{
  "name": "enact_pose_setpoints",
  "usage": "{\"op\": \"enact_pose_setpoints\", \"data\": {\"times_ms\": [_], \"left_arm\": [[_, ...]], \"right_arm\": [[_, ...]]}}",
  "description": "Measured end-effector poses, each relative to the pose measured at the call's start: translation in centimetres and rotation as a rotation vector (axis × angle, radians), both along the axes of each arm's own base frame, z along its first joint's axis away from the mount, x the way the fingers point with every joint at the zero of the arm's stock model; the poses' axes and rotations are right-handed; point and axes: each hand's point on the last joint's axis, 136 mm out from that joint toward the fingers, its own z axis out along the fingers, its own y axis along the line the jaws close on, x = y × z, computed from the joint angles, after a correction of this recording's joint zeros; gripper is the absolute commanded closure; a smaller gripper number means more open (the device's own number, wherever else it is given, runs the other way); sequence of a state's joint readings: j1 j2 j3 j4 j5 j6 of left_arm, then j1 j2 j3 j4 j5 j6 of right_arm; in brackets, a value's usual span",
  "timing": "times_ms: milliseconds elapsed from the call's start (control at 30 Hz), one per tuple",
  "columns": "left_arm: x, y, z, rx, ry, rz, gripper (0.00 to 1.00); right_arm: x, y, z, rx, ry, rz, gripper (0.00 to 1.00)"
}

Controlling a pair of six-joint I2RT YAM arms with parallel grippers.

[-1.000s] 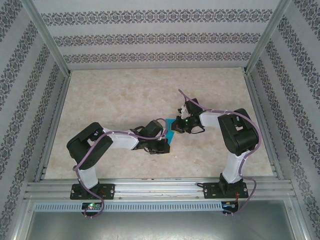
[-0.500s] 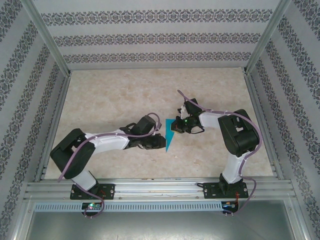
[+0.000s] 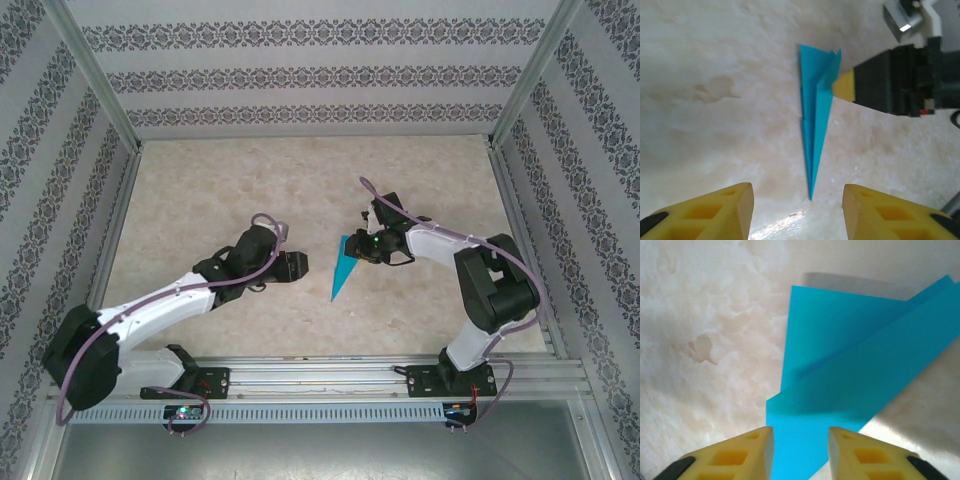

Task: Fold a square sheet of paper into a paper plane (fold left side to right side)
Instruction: Fold the wing for the fifth time at the center of the table.

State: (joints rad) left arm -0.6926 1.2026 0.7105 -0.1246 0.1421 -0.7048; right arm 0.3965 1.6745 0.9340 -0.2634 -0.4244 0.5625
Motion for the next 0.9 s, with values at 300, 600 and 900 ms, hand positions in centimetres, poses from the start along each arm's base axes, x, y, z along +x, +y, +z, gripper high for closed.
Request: {"op": "enact_pose_setpoints", "data": {"times_ms": [300,600,900], "left_arm": [[0.2,4.9,2.8,0.051,-0.172,0.138,0.22],[-0.7,8.2,1.4,0.095,-0.218,0.227,0.0],[-0.8,10.1,1.2,0.115,-0.257,0.294,0.0]], "right_arm": [[-1.4,-0.9,6.2,-0.148,-0.187,0.015,0.34],[-3.4,-1.7,7.5,-0.338,-0.242,0.028,0.11],[-3.0,-0.2,6.9,-0.489,-0.168,-0.041,0.02]]}}
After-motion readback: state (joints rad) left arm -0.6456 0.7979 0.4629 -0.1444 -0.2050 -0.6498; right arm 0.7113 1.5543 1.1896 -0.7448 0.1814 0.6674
